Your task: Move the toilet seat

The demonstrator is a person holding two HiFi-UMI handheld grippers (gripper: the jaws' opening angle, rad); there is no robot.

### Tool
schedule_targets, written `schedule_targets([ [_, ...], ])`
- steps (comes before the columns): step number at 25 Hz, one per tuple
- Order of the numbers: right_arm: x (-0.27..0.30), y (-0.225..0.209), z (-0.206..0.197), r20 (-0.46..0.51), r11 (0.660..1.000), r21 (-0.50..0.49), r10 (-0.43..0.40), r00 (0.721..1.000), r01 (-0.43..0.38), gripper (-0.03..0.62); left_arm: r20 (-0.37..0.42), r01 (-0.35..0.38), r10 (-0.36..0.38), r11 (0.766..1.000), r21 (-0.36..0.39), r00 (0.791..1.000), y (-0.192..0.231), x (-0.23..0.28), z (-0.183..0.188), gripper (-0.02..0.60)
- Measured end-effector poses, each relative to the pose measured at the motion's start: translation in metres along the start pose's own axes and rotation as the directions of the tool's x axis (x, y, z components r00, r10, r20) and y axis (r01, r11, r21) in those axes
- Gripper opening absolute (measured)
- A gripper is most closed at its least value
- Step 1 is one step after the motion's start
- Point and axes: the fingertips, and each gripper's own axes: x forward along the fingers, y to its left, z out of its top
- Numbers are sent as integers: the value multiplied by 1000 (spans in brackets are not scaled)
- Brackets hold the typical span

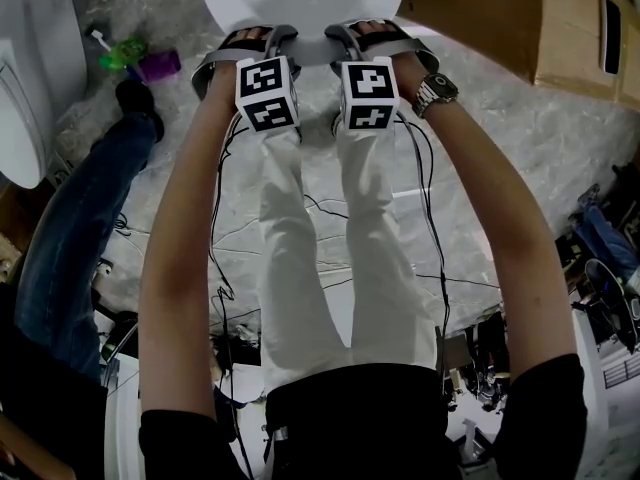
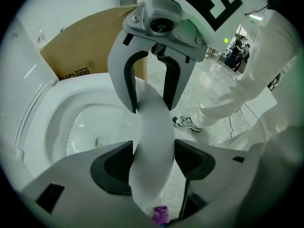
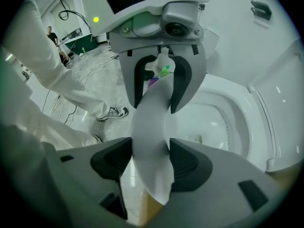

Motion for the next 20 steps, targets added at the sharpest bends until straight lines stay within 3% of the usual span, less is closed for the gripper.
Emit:
schedule_targets([
  [20,-12,2,1,-17,998,-43,-37,999,36,235,-4,-15,15,1000,25,1000,-1,-11,6,265],
])
